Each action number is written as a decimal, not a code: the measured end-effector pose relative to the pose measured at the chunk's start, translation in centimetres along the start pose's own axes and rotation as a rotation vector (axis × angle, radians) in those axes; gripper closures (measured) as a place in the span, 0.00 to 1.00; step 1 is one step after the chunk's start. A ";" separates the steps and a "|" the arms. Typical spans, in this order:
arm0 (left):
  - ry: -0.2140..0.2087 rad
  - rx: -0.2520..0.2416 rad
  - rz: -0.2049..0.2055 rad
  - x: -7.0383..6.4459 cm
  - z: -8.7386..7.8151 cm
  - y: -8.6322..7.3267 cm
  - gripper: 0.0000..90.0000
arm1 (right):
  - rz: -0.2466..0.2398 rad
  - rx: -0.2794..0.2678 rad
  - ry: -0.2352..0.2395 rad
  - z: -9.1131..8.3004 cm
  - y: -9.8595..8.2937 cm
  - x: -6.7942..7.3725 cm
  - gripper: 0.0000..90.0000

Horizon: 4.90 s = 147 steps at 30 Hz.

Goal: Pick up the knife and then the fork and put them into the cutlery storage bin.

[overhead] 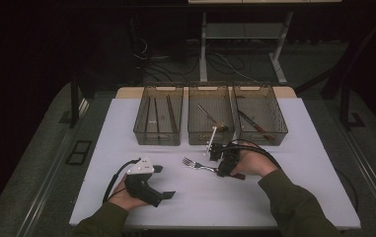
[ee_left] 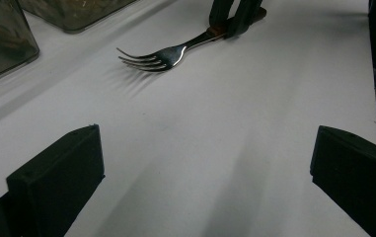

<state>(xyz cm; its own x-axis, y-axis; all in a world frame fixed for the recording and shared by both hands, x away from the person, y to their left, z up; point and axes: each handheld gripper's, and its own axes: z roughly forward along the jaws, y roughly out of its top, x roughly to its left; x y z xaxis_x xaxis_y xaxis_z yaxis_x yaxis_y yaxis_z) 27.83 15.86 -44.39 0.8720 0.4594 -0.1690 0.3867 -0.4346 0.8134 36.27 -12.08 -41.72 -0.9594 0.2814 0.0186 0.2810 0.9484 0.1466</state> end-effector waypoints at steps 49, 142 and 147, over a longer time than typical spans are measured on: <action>0.000 0.009 0.015 -0.1 0.0 0.1 0.00 | 0.269 -0.416 0.009 -4.5 -11.2 -2.3 0.86; -0.021 -0.004 0.000 -0.1 0.2 0.1 0.00 | 0.737 -0.434 -0.270 -5.3 -15.4 -15.0 0.86; -0.022 -0.002 -0.001 -0.1 0.3 0.1 0.00 | 0.720 -0.396 -0.264 -4.9 -15.0 -15.1 0.83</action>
<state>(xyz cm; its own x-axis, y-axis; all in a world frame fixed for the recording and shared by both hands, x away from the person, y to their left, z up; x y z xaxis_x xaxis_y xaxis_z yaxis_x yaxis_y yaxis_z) 27.86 15.57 -44.46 0.8782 0.4424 -0.1818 0.3867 -0.4331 0.8142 46.41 -31.28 -39.35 -0.5003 0.8657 0.0160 0.7425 0.4194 0.5224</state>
